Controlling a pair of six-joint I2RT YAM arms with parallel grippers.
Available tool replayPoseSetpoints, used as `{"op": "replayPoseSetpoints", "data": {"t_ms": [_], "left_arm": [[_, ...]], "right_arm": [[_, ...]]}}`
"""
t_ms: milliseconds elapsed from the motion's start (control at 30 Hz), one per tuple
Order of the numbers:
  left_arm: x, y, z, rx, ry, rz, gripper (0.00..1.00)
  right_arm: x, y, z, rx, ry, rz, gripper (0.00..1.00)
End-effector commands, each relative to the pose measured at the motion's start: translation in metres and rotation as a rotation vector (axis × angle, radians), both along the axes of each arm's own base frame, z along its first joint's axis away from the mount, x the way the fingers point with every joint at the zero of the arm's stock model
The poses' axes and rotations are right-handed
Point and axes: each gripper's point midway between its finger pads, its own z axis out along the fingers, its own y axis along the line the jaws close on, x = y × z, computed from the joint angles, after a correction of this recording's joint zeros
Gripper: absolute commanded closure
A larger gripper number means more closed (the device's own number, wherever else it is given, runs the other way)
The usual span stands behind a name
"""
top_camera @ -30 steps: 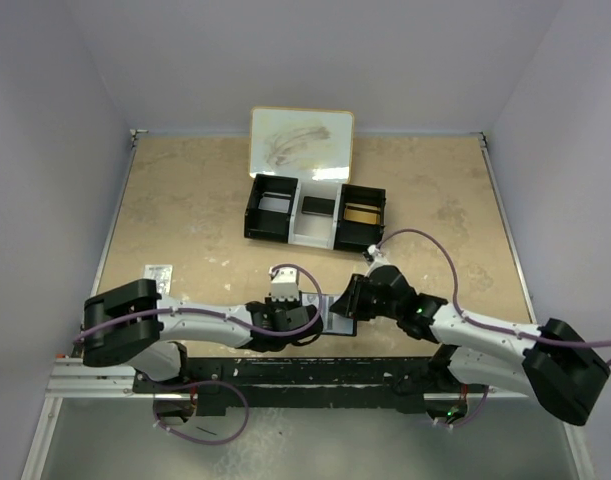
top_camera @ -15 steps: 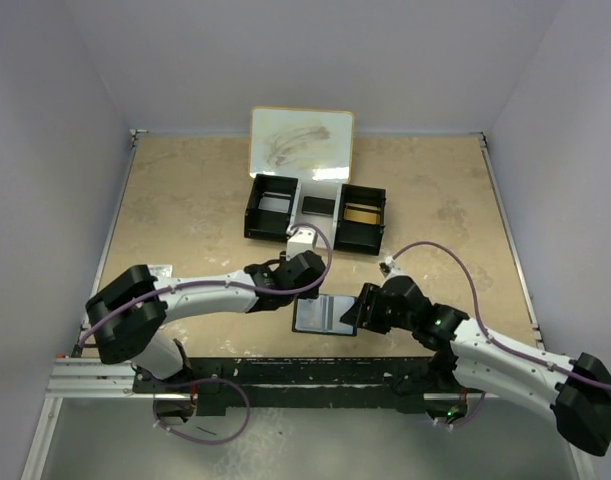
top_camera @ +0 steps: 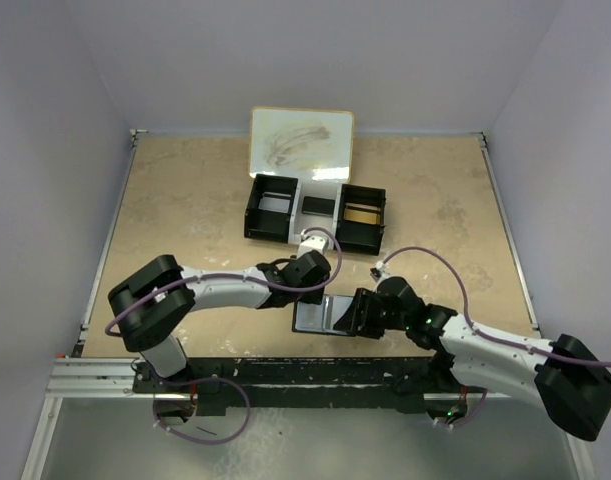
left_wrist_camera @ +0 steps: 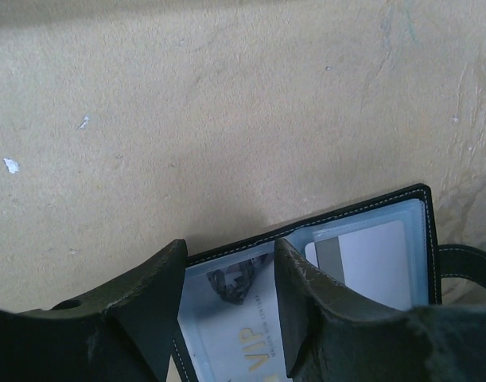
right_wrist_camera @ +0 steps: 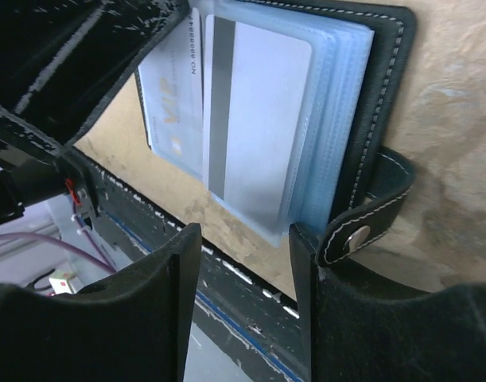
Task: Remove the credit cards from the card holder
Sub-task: Remove the credit card from the card holder.
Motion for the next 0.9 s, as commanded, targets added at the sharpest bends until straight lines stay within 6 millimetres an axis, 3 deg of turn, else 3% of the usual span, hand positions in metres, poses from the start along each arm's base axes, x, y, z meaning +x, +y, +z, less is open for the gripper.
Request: {"op": "replayPoseSetpoints", "data": {"t_ms": [0, 167, 433, 667, 867], "left_arm": [[-0.006, 0.0, 0.005, -0.058, 0.004, -0.019, 0.55], [-0.02, 0.018, -0.004, -0.059, 0.033, 0.007, 0.57], [-0.036, 0.053, -0.016, -0.047, 0.066, 0.105, 0.62], [-0.051, 0.046, -0.01, -0.181, 0.09, 0.134, 0.65], [-0.059, 0.047, -0.005, -0.215, 0.077, 0.181, 0.66]], "right_arm": [[-0.005, 0.009, -0.002, 0.038, 0.017, 0.048, 0.48], [0.009, 0.006, -0.004, -0.034, -0.001, 0.009, 0.47], [0.053, -0.006, 0.001, -0.215, -0.08, -0.104, 0.47], [0.087, 0.012, 0.013, -0.235, -0.153, -0.022, 0.54], [0.098, 0.048, 0.024, -0.172, -0.21, 0.183, 0.64]]}}
